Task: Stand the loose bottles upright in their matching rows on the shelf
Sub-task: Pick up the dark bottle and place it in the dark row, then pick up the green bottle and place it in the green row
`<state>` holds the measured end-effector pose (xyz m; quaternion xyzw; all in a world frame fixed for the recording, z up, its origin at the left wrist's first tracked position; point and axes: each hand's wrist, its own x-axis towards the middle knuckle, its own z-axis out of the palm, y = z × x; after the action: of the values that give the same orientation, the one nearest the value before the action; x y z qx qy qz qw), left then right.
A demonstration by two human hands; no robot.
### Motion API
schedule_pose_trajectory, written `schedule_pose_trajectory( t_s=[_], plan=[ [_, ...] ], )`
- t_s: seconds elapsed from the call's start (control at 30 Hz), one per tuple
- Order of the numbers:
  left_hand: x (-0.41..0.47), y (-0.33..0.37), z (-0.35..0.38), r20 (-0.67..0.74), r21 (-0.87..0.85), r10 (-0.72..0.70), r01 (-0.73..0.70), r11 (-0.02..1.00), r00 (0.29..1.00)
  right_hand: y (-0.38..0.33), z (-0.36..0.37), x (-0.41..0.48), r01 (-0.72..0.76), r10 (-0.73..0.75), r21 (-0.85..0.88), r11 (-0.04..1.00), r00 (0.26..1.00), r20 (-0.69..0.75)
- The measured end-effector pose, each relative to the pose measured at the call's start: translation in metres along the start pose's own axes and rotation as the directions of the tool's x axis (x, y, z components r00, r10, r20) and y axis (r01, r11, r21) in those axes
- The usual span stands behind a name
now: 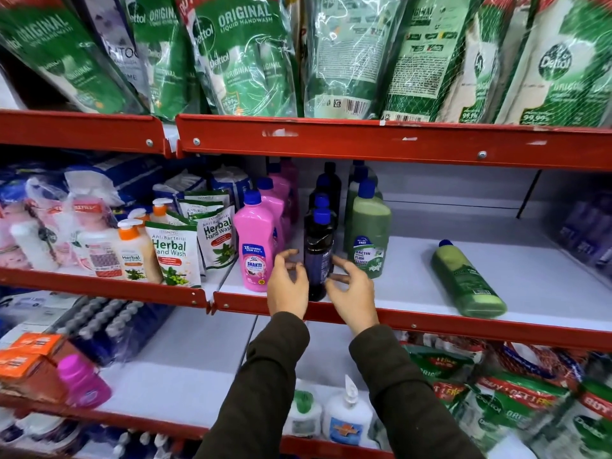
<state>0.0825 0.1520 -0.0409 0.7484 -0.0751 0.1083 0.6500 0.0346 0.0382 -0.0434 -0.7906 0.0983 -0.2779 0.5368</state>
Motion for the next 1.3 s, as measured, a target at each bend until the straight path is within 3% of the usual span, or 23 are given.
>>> schedule_pose_trajectory(
  t_s=[0.13, 0.27, 0.33, 0.53, 0.8, 0.93, 1.07, 1.2, 1.3],
  plan=[
    [0.007, -0.004, 0.001, 0.118, 0.031, 0.024, -0.028, 0.999, 0.993, 0.000, 0.007, 0.004, 0.055, -0.039, -0.125, 0.991, 0.992, 0.122],
    [0.004, -0.003, -0.003, 0.279, -0.051, 0.033, -0.019, 0.999, 0.960, 0.001, 0.005, 0.008, 0.034, -0.032, -0.012, 0.999, 0.989, 0.144],
    [0.005, -0.005, -0.004, 0.290, -0.053, 0.075, -0.062, 0.997, 0.954, 0.003, 0.000, 0.012, 0.012, -0.016, 0.020, 1.000, 0.984, 0.175],
    [0.005, -0.005, -0.007, 0.193, -0.076, 0.074, -0.060, 0.995, 0.978, 0.013, -0.005, 0.025, 0.061, -0.046, -0.098, 0.993, 0.987, 0.156],
    [0.000, -0.003, 0.002, 0.043, -0.011, 0.082, -0.081, 0.997, 0.996, 0.014, -0.007, 0.022, 0.055, -0.050, -0.035, 0.998, 0.992, 0.119],
    [-0.017, 0.002, 0.014, -0.224, -0.015, 0.148, -0.156, 0.988, 0.963, 0.008, -0.029, 0.013, 0.050, -0.048, 0.055, 0.997, 0.998, -0.046],
    [-0.032, 0.014, 0.041, -0.229, -0.040, 0.272, -0.288, 0.957, 0.935, 0.011, -0.074, 0.016, 0.057, -0.049, 0.044, 0.997, 0.982, -0.180],
    [-0.049, 0.030, 0.088, -0.097, -0.046, 0.348, -0.353, 0.934, 0.932, 0.024, -0.134, 0.020, 0.010, -0.064, -0.171, 0.985, 0.947, -0.314],
    [-0.060, 0.036, 0.131, 0.109, -0.036, 0.294, -0.292, 0.956, 0.950, 0.041, -0.183, 0.029, -0.261, 0.041, -0.521, 0.813, 0.917, -0.397]
  ],
)
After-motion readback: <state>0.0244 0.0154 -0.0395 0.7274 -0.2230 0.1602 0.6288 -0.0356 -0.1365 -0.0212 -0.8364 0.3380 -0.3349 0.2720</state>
